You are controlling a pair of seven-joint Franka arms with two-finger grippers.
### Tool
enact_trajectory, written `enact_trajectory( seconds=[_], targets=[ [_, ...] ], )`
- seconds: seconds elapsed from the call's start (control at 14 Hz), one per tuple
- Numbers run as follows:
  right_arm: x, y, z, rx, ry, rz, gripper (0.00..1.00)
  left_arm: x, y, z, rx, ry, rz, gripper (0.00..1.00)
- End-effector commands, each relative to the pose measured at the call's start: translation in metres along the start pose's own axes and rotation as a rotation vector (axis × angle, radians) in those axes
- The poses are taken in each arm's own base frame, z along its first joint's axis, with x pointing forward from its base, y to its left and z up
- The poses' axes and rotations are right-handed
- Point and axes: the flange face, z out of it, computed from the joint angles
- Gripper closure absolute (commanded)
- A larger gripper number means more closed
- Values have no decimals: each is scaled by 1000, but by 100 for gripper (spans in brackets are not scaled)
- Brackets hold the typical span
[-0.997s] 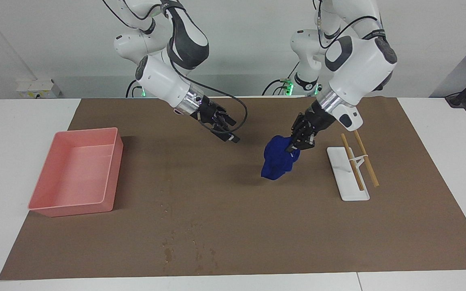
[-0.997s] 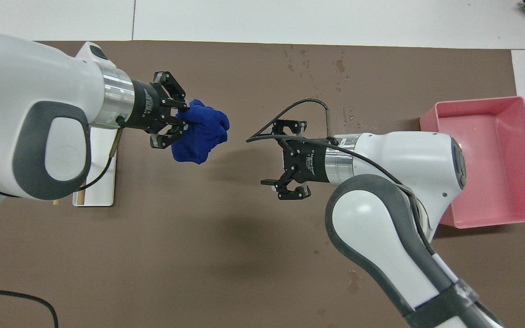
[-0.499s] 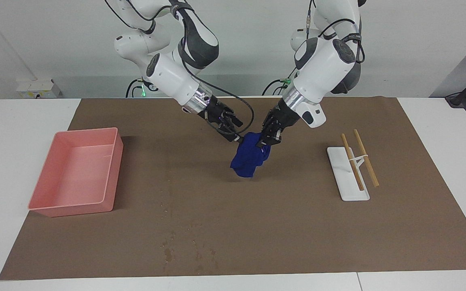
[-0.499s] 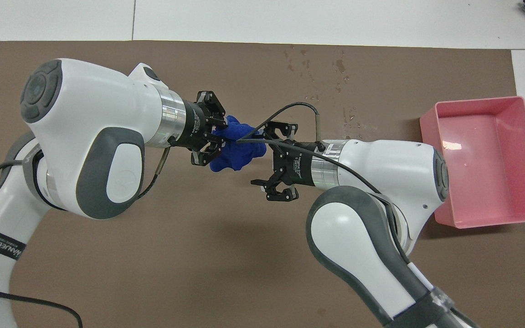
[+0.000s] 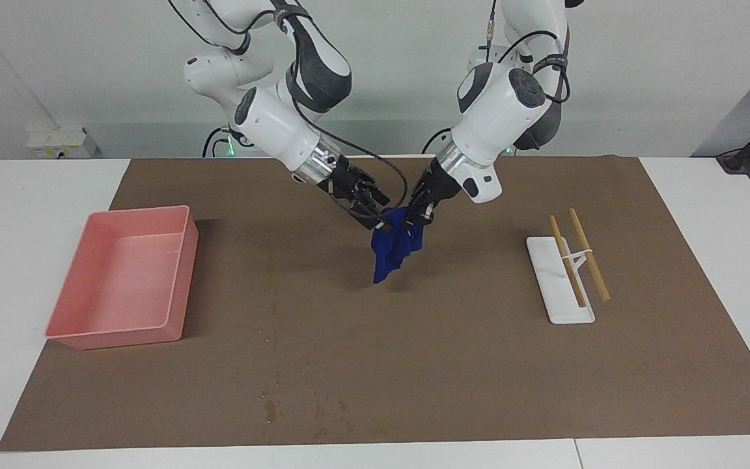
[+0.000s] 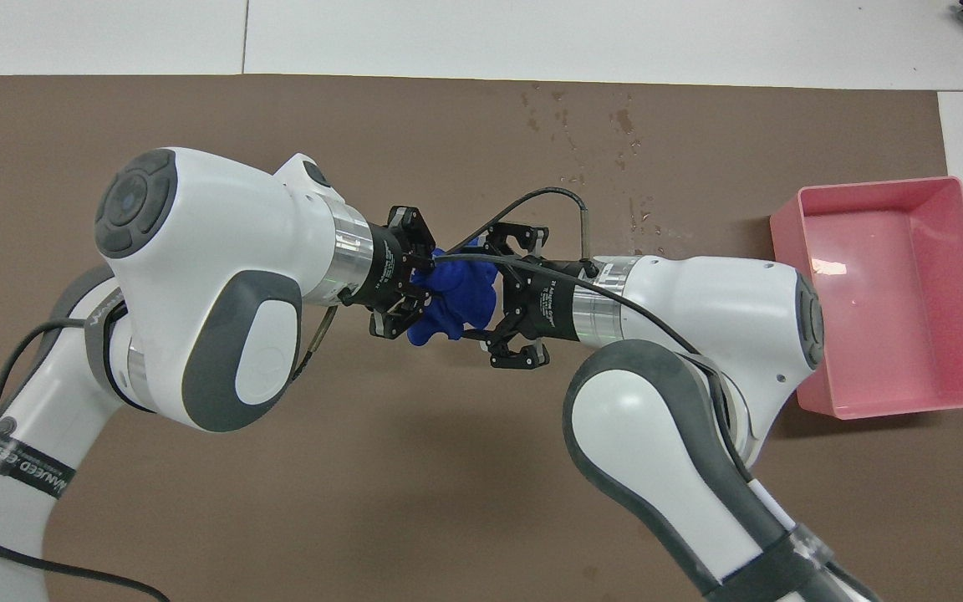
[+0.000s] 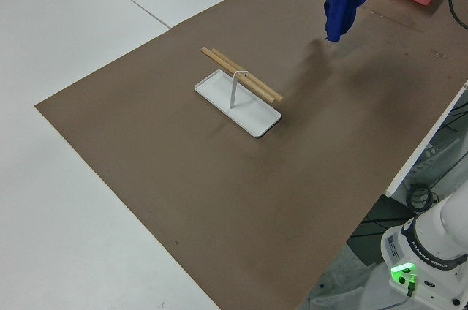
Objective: Wipe water with towel using both arms
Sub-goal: 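Bring the towel to the right gripper and grasp it there, then open the left gripper and withdraw it while the right gripper carries the towel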
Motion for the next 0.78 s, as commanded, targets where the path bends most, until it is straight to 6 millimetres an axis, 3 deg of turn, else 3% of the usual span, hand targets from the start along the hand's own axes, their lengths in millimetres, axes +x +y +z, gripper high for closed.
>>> enact_trajectory(
  seconds=[0.0, 0.43, 0.71],
  targets=[
    [1, -1, 1, 21, -5, 25, 0, -2, -14, -9, 40, -3, 47, 100],
    [4, -4, 7, 56, 14, 20, 0, -21, -16, -36, -23, -114, 88, 100],
    [-10, 5, 22, 63, 20, -3, 0, -27, -14, -34, -71, -134, 91, 100]
  ],
)
